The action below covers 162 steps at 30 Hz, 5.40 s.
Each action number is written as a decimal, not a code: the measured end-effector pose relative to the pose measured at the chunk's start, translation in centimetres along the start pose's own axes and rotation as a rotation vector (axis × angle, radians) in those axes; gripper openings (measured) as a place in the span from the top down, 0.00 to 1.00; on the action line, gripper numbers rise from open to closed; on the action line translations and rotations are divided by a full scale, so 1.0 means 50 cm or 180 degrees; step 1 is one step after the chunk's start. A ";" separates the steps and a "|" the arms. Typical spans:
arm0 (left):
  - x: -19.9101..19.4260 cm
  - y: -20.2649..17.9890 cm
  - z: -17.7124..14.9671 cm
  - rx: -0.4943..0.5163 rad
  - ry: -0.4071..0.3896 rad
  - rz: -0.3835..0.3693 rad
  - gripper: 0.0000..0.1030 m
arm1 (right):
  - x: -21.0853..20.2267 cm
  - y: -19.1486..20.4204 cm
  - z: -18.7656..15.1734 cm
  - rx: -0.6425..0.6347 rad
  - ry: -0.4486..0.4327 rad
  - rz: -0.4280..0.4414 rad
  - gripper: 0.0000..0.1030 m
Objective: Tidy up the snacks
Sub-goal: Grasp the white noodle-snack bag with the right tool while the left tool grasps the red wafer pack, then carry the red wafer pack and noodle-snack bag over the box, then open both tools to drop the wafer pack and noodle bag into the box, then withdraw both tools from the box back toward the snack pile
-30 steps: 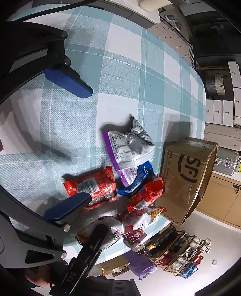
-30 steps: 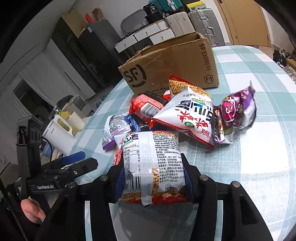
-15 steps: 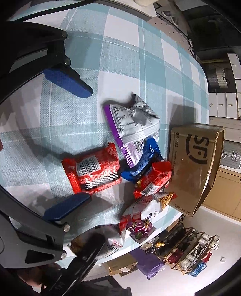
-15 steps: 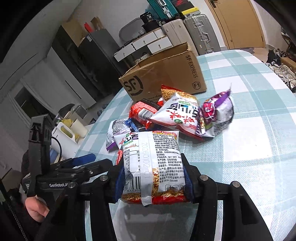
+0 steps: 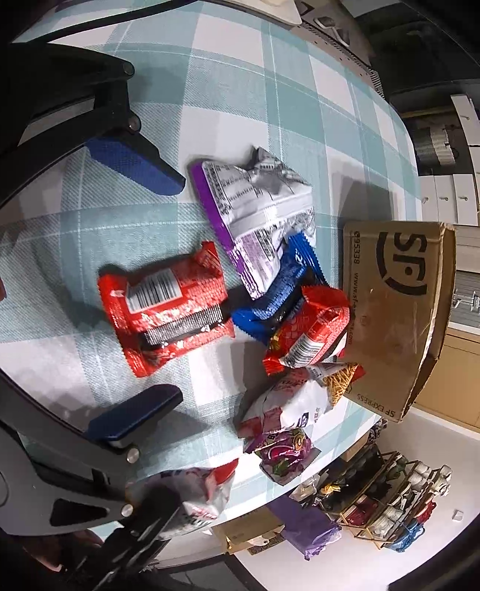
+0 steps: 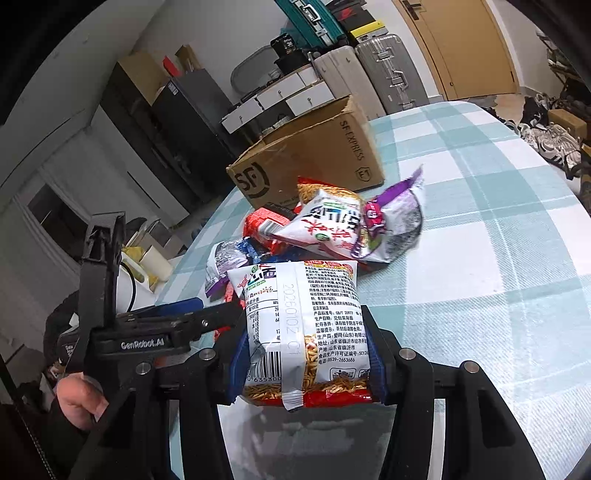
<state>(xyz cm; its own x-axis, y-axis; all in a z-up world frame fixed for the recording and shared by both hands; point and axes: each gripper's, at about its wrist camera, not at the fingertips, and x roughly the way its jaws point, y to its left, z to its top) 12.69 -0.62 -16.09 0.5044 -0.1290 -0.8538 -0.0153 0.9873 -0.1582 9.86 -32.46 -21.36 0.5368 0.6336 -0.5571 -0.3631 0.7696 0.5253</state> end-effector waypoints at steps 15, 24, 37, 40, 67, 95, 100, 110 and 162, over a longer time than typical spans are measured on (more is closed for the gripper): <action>0.046 -0.027 0.032 0.0045 0.0135 0.0313 0.01 | -0.022 -0.021 -0.015 0.0013 -0.0034 -0.0059 0.49; 0.065 -0.033 0.040 0.0182 0.0220 0.0288 0.38 | -0.032 -0.029 -0.026 0.0043 -0.0027 -0.0115 0.49; 0.033 -0.008 0.016 0.0434 0.0152 -0.0104 0.56 | -0.032 0.017 -0.029 -0.0127 -0.0009 -0.0188 0.49; 0.022 -0.003 0.006 0.0390 0.0191 -0.0172 0.56 | -0.035 0.029 -0.027 -0.0170 -0.0016 -0.0224 0.49; -0.195 0.119 0.132 0.0027 -0.0615 -0.0400 0.56 | -0.027 0.178 0.143 -0.0664 -0.0174 -0.0105 0.49; -0.151 0.021 0.542 0.0213 -0.0482 -0.0437 0.56 | 0.079 0.161 0.521 -0.0527 -0.0283 -0.0340 0.48; -0.098 0.032 0.569 0.0158 -0.0435 -0.0439 0.56 | 0.138 0.143 0.550 -0.0515 -0.0199 -0.0322 0.48; 0.033 0.036 0.590 0.0196 -0.0252 -0.0401 0.55 | 0.261 0.100 0.546 -0.0567 0.0008 -0.0492 0.48; -0.283 -0.013 0.289 0.0308 -0.1056 0.0045 0.18 | -0.108 0.179 0.321 -0.0855 -0.0850 -0.0489 0.17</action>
<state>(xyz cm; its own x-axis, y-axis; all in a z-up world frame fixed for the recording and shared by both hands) 18.03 1.91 3.27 0.7582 -0.0937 -0.6452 0.0496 0.9950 -0.0863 15.93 -30.28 -3.30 0.7664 0.4939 -0.4107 -0.4303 0.8695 0.2426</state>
